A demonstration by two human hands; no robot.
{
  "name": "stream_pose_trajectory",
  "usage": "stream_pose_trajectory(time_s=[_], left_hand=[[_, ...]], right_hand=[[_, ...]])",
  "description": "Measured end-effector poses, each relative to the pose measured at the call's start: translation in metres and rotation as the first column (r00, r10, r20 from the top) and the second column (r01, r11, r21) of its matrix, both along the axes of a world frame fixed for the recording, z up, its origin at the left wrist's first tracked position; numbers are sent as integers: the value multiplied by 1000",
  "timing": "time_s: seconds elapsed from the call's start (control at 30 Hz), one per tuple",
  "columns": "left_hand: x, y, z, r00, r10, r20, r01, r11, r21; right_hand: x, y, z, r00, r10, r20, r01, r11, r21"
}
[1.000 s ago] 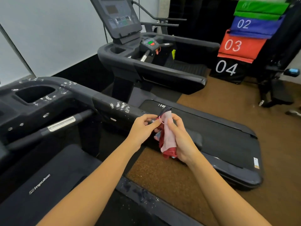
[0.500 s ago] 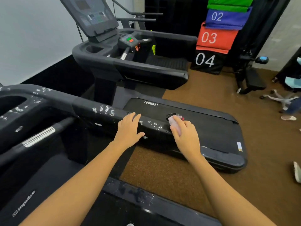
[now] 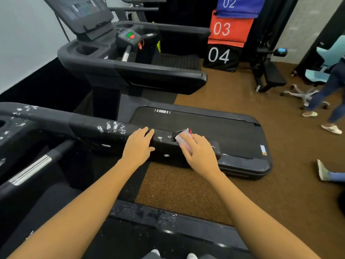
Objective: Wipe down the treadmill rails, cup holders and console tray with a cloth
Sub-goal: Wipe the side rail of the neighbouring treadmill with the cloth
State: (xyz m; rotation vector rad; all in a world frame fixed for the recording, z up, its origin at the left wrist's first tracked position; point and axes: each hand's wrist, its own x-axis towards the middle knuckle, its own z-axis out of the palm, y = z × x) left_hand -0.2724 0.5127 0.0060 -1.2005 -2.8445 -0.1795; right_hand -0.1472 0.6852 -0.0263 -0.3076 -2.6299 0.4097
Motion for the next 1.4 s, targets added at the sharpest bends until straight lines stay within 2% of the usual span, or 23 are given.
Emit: stream_pose_trajectory(time_s=[0.1, 0.23, 0.3, 0.47, 0.63, 0.8, 0.9, 1.0, 1.07, 1.2, 1.37, 1.4], left_hand=[[-5, 0, 4, 1000, -6, 14, 7, 999, -33], [-4, 0, 4, 999, -2, 34, 3, 1000, -30], [-1, -1, 4, 999, 5, 36, -5, 1000, -16], [2, -1, 4, 999, 9, 34, -9, 1000, 8], [2, -3, 3, 999, -1, 45, -1, 999, 35], [2, -3, 3, 998, -2, 65, -2, 998, 61], [3, -2, 4, 997, 2, 77, -6, 998, 57], [3, 0, 5, 996, 1, 85, -6, 998, 56], [3, 0, 5, 997, -4, 82, -1, 998, 58], [4, -3, 5, 997, -6, 78, 2, 998, 56], [4, -2, 4, 998, -2, 62, -1, 998, 55], [4, -2, 4, 998, -1, 64, -3, 998, 56]], right_hand=[[18, 11, -6, 998, -46, -40, 46, 999, -2], [7, 18, -1, 988, -143, 57, 143, 990, -1], [-5, 12, 9, 985, -162, 56, 165, 985, -59], [-24, -14, 17, 999, -13, 33, 15, 999, -37], [10, -11, 5, 1000, 21, 23, -21, 999, -36], [12, 6, 14, 994, -102, 49, 107, 987, -123], [-13, 2, 19, 981, -147, 128, 155, 986, -59], [-32, -14, 19, 990, -32, 140, 38, 999, -37], [-32, -25, 15, 995, 44, 92, -42, 999, -24], [-6, -15, 5, 993, 94, 64, -93, 995, -25], [4, 14, 4, 989, -124, 74, 134, 979, -152], [-3, 12, 6, 985, -145, 93, 156, 978, -135]])
